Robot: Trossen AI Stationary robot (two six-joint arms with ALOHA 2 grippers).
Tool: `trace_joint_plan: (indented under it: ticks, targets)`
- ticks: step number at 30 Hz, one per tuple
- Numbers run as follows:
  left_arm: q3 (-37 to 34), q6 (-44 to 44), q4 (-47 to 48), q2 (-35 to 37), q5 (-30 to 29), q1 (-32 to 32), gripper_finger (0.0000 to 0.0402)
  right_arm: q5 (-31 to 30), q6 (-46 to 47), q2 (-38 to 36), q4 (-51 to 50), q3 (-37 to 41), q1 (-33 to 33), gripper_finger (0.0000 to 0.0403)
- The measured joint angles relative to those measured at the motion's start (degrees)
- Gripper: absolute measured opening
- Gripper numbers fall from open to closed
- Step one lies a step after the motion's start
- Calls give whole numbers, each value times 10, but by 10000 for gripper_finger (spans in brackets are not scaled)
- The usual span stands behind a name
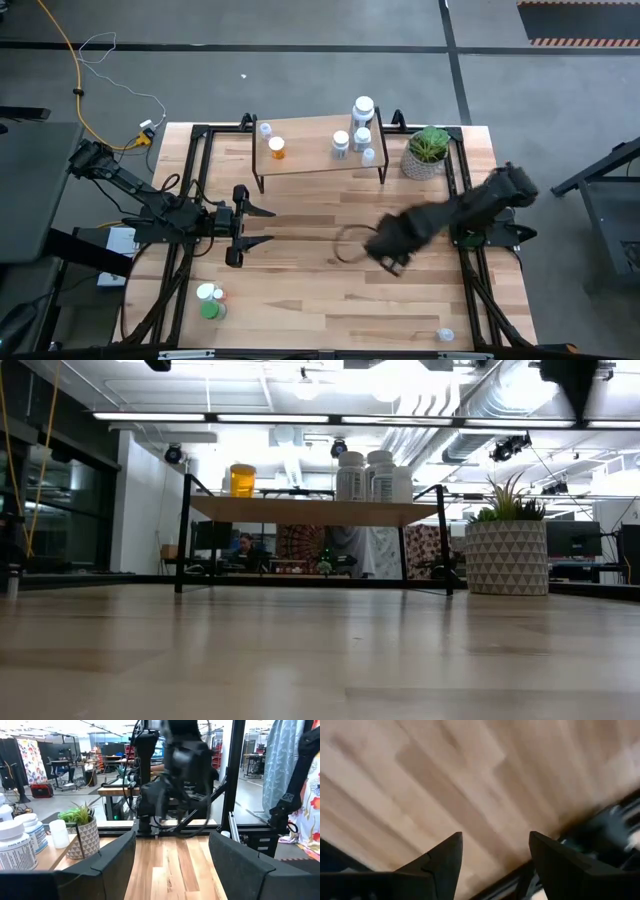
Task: Pick and place medicine bottles onto shelf by color
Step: Put the transparent pill bottle on the shelf
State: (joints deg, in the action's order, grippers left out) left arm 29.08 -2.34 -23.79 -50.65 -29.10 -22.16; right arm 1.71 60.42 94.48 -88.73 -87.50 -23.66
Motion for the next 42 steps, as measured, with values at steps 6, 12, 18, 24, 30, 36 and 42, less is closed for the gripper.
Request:
trace_joint_plan:
  ticks: [6, 12, 18, 24, 30, 36, 42]
  targets:
    - [0, -9, 0, 0, 0, 0, 243, 18, 179, -85, 100, 105, -125, 220]
    - [0, -9, 4, 0, 0, 0, 243, -12, 348, -113, 122, 136, -219, 220]
    - [0, -9, 5, 0, 0, 0, 243, -13, 420, -113, 143, 148, -274, 220]
    - [0, -9, 5, 0, 0, 0, 243, -34, 436, -113, 164, 149, -285, 220]
    - [0, -9, 5, 0, 0, 0, 243, -33, 437, -112, 163, 149, -285, 220]
    - [0, -9, 5, 0, 0, 0, 243, 19, 461, -105, 169, 149, -286, 220]
    - [0, -9, 5, 0, 0, 0, 243, 55, 457, -67, 181, 149, -297, 220]
